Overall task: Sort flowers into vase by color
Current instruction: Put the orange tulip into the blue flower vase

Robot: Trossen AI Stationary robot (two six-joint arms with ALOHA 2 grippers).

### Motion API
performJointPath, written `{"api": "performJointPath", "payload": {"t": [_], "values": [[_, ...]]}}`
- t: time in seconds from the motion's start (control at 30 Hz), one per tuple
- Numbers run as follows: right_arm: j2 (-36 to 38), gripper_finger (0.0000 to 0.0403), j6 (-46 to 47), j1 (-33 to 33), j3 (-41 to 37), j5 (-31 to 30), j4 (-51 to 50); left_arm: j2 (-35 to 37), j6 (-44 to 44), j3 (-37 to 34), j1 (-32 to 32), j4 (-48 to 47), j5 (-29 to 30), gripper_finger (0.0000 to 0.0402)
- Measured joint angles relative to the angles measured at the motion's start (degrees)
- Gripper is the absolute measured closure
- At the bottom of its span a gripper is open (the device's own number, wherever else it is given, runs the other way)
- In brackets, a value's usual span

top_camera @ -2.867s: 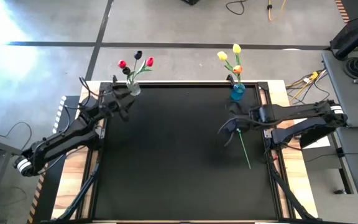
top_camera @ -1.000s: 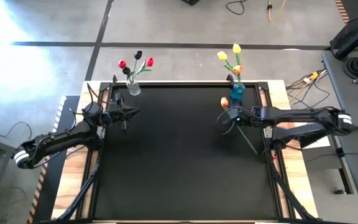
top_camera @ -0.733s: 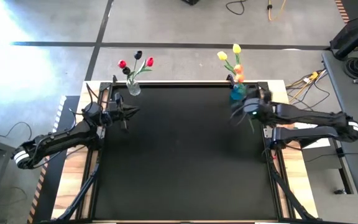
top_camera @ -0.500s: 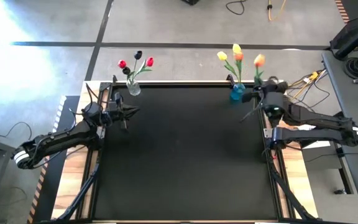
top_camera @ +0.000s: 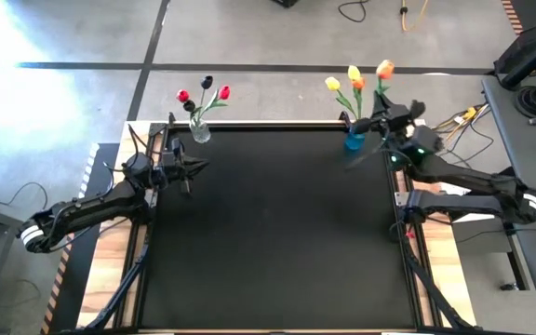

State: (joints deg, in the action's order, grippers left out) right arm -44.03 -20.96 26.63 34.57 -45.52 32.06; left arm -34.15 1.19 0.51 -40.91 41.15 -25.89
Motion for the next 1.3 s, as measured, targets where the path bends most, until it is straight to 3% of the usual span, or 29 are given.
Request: {"api": "performJointPath", "payload": {"t": [0.23,0.77,1.3], "values": [[-7.6,0.039,-0.1,7.1,-0.8,4.0,8.0,0.0,0.0,0.0,0.0,0.0,0.0,0.0401],[-12.9,0.0391,-1.2,11.8,-9.9,8.6,30.4,0.0,0.0,0.0,0.0,0.0,0.0,0.0402],[-18.5,0.0377,2.7,13.8,-11.3,9.5,31.9,0.0,0.6,0.0,0.0,0.0,0.0,0.0402]]}}
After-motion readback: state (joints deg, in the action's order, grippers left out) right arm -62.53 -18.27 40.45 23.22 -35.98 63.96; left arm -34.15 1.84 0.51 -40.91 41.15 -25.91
